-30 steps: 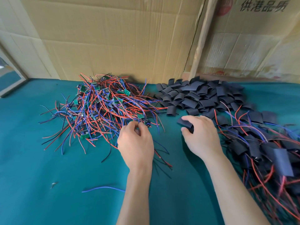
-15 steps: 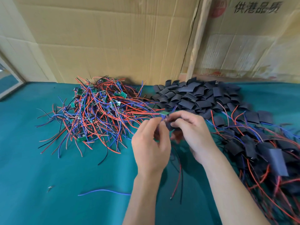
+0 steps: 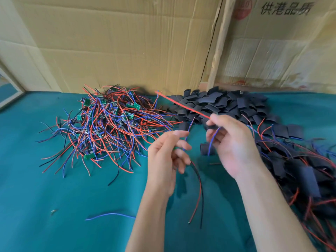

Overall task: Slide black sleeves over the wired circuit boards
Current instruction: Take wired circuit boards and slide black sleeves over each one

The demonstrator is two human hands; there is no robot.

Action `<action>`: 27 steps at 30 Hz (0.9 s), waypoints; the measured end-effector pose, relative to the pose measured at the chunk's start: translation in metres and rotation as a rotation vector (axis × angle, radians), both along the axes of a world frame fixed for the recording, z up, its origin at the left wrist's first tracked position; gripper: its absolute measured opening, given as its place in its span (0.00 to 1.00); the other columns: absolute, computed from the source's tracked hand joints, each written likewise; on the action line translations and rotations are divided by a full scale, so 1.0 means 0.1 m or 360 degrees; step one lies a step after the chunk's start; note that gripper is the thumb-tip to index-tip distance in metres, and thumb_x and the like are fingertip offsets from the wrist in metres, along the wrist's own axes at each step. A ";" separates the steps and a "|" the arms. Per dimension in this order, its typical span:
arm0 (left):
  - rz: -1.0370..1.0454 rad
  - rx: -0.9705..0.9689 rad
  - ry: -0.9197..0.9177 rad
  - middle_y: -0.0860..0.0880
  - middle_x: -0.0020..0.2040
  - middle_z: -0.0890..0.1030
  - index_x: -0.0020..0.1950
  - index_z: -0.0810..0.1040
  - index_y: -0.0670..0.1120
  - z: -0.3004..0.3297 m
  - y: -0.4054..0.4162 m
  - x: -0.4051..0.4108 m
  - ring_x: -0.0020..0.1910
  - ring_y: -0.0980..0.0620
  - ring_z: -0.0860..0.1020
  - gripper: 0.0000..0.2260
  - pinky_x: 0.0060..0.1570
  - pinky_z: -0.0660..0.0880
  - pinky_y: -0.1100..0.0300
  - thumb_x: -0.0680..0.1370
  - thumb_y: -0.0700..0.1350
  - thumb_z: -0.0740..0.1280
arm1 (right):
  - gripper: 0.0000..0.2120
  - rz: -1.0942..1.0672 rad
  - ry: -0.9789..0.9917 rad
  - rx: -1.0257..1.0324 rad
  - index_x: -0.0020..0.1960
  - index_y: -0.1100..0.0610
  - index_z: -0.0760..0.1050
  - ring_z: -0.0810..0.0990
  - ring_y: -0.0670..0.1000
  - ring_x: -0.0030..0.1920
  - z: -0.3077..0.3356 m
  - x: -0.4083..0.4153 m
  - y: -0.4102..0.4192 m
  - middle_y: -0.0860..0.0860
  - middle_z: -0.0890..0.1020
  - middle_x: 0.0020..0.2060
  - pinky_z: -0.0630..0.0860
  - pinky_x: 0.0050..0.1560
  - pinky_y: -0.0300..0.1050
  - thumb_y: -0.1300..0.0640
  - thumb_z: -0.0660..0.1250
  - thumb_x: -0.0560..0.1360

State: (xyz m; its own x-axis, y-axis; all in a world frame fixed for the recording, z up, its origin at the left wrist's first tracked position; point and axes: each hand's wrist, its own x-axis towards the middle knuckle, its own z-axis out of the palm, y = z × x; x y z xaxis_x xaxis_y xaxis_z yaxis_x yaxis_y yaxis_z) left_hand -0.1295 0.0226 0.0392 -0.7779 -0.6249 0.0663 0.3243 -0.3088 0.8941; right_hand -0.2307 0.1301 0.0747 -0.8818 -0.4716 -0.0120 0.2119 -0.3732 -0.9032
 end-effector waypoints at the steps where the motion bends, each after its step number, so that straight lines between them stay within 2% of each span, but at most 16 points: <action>1: -0.0072 0.0072 0.0035 0.46 0.35 0.80 0.47 0.84 0.43 0.02 -0.01 0.01 0.24 0.55 0.74 0.11 0.18 0.63 0.67 0.82 0.43 0.63 | 0.07 -0.0057 0.0007 -0.0056 0.31 0.53 0.82 0.78 0.50 0.31 0.07 0.00 0.01 0.49 0.81 0.32 0.77 0.39 0.44 0.56 0.73 0.68; 3: -0.0192 0.0162 0.0112 0.45 0.39 0.83 0.47 0.85 0.44 0.05 -0.02 0.03 0.28 0.55 0.77 0.10 0.21 0.64 0.68 0.79 0.44 0.64 | 0.05 -0.0184 0.0226 0.0070 0.32 0.54 0.81 0.79 0.51 0.30 0.19 0.00 0.05 0.51 0.78 0.30 0.79 0.37 0.44 0.56 0.75 0.66; 6: -0.0390 0.0298 0.0178 0.43 0.52 0.86 0.52 0.87 0.45 0.10 -0.03 0.02 0.41 0.53 0.84 0.12 0.28 0.73 0.68 0.77 0.46 0.65 | 0.07 -0.0451 0.0864 0.0681 0.35 0.55 0.79 0.81 0.51 0.27 0.29 0.05 0.05 0.48 0.78 0.25 0.76 0.32 0.43 0.53 0.76 0.64; 8: -0.0455 0.0344 0.0194 0.42 0.57 0.85 0.55 0.86 0.44 0.09 -0.02 0.00 0.50 0.51 0.85 0.13 0.40 0.80 0.65 0.77 0.48 0.66 | 0.07 -0.0579 0.1389 0.1267 0.38 0.52 0.79 0.81 0.51 0.32 0.29 0.16 -0.01 0.46 0.80 0.28 0.76 0.36 0.44 0.50 0.74 0.65; 10: -0.0357 0.0375 0.0181 0.42 0.55 0.85 0.54 0.86 0.42 0.06 -0.02 -0.02 0.50 0.50 0.84 0.12 0.48 0.81 0.60 0.78 0.48 0.69 | 0.07 -0.0491 0.1616 0.1593 0.43 0.51 0.80 0.81 0.57 0.40 0.28 0.31 -0.10 0.48 0.82 0.33 0.78 0.41 0.49 0.51 0.73 0.67; 13: -0.0129 0.0348 0.0051 0.41 0.48 0.84 0.52 0.84 0.39 0.00 -0.07 -0.01 0.43 0.51 0.82 0.11 0.45 0.81 0.61 0.77 0.46 0.68 | 0.09 -0.0170 0.1685 0.1761 0.47 0.49 0.80 0.81 0.59 0.46 0.22 0.41 -0.21 0.50 0.84 0.40 0.79 0.44 0.52 0.48 0.72 0.69; 17: -0.0021 0.0380 -0.0120 0.42 0.45 0.86 0.54 0.82 0.38 -0.07 -0.15 0.00 0.40 0.52 0.83 0.08 0.39 0.81 0.62 0.80 0.40 0.67 | 0.09 0.0228 0.1582 0.1622 0.48 0.48 0.84 0.79 0.51 0.42 0.23 0.35 -0.16 0.48 0.83 0.37 0.78 0.46 0.48 0.46 0.70 0.73; 20: -0.0035 0.0339 -0.0176 0.45 0.45 0.86 0.54 0.83 0.40 -0.06 -0.13 0.00 0.38 0.52 0.83 0.07 0.35 0.78 0.65 0.80 0.38 0.66 | 0.10 0.0439 0.1393 0.1562 0.50 0.44 0.85 0.82 0.45 0.43 0.27 0.20 -0.03 0.41 0.86 0.41 0.79 0.49 0.46 0.52 0.65 0.78; 23: -0.0083 0.0338 -0.0209 0.46 0.49 0.87 0.56 0.83 0.42 -0.05 -0.13 -0.02 0.39 0.53 0.85 0.09 0.28 0.73 0.69 0.80 0.37 0.64 | 0.17 0.0294 0.1150 0.1516 0.49 0.40 0.83 0.85 0.42 0.37 0.25 0.03 0.14 0.42 0.87 0.38 0.79 0.42 0.44 0.61 0.64 0.77; 27: -0.0176 0.0326 -0.0286 0.47 0.51 0.87 0.58 0.82 0.42 -0.05 -0.13 -0.03 0.35 0.53 0.84 0.12 0.24 0.69 0.69 0.80 0.37 0.61 | 0.15 -0.0035 0.0975 0.1441 0.51 0.44 0.71 0.84 0.44 0.31 0.18 -0.08 0.26 0.42 0.87 0.35 0.80 0.38 0.48 0.64 0.65 0.74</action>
State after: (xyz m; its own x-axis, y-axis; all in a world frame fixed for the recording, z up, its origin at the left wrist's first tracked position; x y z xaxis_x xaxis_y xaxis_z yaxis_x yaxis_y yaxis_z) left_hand -0.1321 0.0094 0.0339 -0.8297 -0.5220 -0.1976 0.1207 -0.5135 0.8496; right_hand -0.2388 0.1559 0.0932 -0.8645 -0.4931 0.0970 -0.3656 0.4845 -0.7947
